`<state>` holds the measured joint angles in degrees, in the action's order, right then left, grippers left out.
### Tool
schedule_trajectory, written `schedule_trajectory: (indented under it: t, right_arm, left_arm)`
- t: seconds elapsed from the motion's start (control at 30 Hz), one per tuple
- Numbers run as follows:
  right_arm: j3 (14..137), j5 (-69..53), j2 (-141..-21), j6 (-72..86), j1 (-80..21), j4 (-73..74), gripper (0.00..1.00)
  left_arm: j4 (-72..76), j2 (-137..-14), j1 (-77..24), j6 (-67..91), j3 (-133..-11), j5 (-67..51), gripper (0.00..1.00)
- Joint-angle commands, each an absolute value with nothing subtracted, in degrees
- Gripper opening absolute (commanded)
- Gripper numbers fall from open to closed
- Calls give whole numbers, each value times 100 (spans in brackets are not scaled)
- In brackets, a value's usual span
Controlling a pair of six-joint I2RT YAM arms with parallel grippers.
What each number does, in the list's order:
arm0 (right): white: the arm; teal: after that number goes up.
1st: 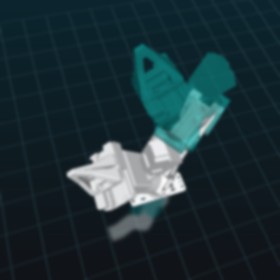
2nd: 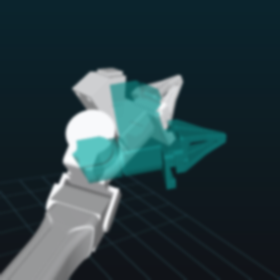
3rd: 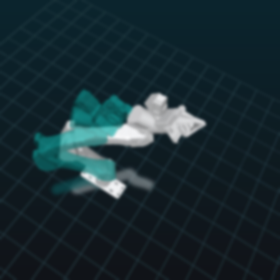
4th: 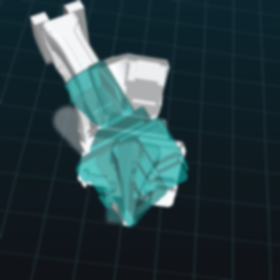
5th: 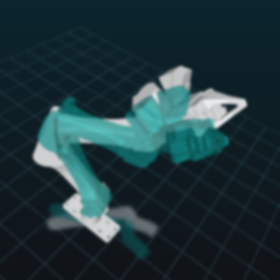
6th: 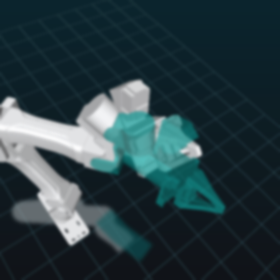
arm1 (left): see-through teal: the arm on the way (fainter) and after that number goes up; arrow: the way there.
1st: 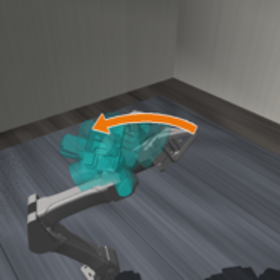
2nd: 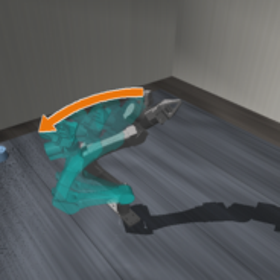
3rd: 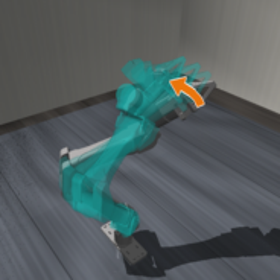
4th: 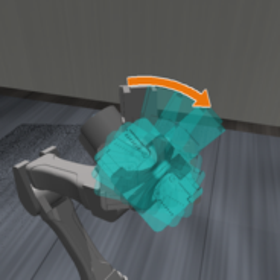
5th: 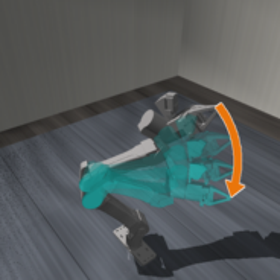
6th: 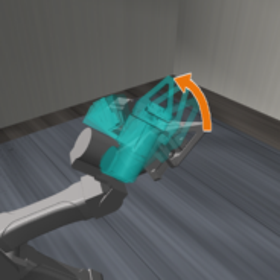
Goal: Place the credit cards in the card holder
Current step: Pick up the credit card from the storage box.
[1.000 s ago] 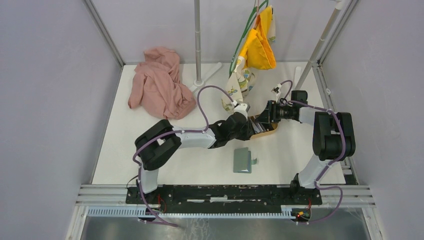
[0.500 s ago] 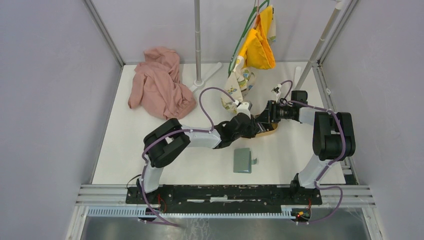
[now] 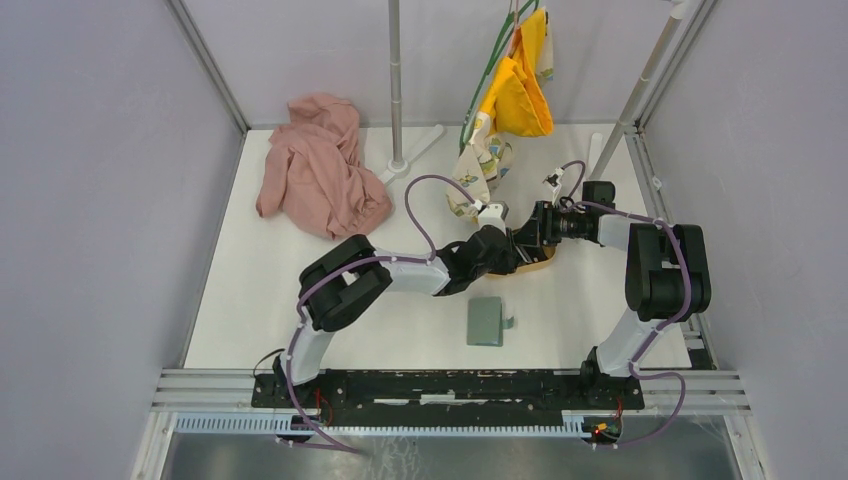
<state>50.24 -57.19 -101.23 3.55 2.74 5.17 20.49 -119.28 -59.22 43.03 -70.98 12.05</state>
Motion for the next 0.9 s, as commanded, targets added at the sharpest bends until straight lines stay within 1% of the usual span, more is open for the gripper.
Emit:
schedule_trajectory:
  t: [0.0, 0.27, 0.6, 0.87]
  right_arm:
    - [4948, -5550, -10252, 201, 250, 821, 60]
    - [4992, -5537, -10222, 121, 246, 915, 68]
    - [5095, -5319, -10113, -102, 330, 1116, 68]
    - [5122, -5274, -10011, -162, 488, 1190, 68]
  left_arm:
    - [2377, -12009, -5940, 4389, -7447, 1432, 29]
    - [2342, -12080, -5904, 4351, -7588, 1449, 31]
    - [2230, -12268, -5828, 4359, -7829, 1459, 37]
    - [2183, -12338, -5764, 4394, -7917, 1526, 39]
